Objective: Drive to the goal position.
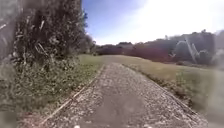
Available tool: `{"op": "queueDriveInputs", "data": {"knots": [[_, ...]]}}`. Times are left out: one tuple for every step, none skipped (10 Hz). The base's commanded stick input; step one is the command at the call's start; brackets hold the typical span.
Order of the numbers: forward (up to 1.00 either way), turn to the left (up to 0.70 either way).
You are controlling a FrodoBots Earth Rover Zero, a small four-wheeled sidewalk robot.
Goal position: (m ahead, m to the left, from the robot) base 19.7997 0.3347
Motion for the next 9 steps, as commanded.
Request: {"op": "queueDriveInputs", "data": {"knots": [[0.7,0.0],[0.7,0.0],[0.7,0.0],[0.7,0.0],[0.7,0.0],[0.7,0.0],[0.7,0.0],[0.7,0.0],[0.7,0.0]]}}
